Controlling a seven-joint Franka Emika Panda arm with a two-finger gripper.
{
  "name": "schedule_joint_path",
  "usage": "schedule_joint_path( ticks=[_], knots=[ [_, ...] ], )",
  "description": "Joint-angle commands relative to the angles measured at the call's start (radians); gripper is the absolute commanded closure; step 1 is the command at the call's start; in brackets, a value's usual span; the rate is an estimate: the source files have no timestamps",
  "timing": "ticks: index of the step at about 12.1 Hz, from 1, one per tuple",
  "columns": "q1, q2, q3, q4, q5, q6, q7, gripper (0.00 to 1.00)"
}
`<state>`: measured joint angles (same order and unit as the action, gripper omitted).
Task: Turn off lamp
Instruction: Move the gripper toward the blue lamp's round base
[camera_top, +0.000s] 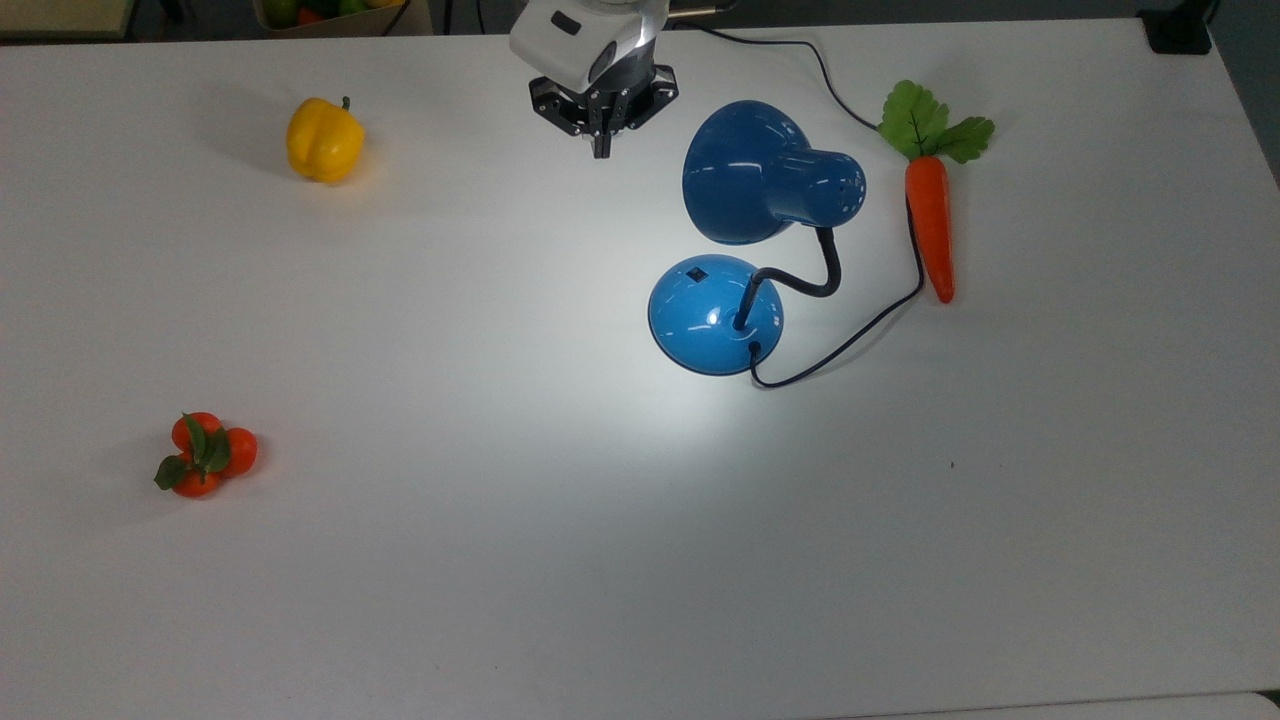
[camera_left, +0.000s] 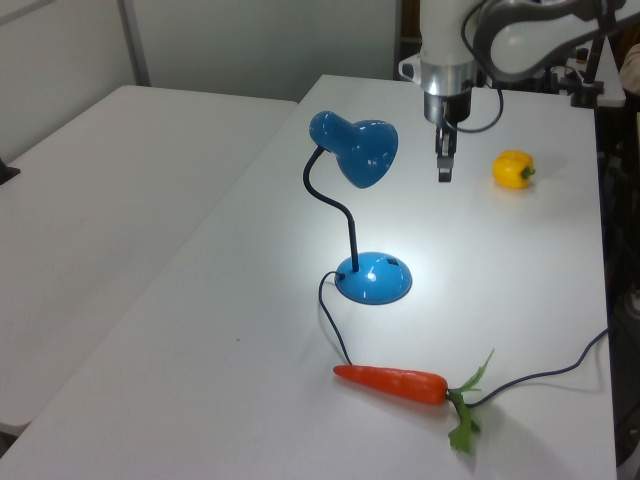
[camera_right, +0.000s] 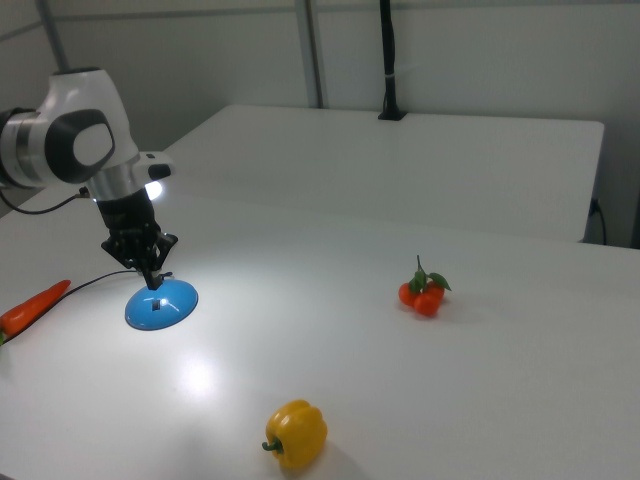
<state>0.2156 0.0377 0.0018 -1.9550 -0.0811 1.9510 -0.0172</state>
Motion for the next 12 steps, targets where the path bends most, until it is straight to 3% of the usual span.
schedule_joint_path(
  ticks=[1, 5, 12],
  knots=[
    [0.033, -0.038, -0.008, -0.132, 0.0, 0.147, -0.082, 1.0],
    [0.053, -0.012, -0.008, -0.209, 0.0, 0.297, -0.17, 1.0],
    [0.09, 0.096, -0.006, -0.216, 0.0, 0.518, -0.19, 1.0]
  ],
)
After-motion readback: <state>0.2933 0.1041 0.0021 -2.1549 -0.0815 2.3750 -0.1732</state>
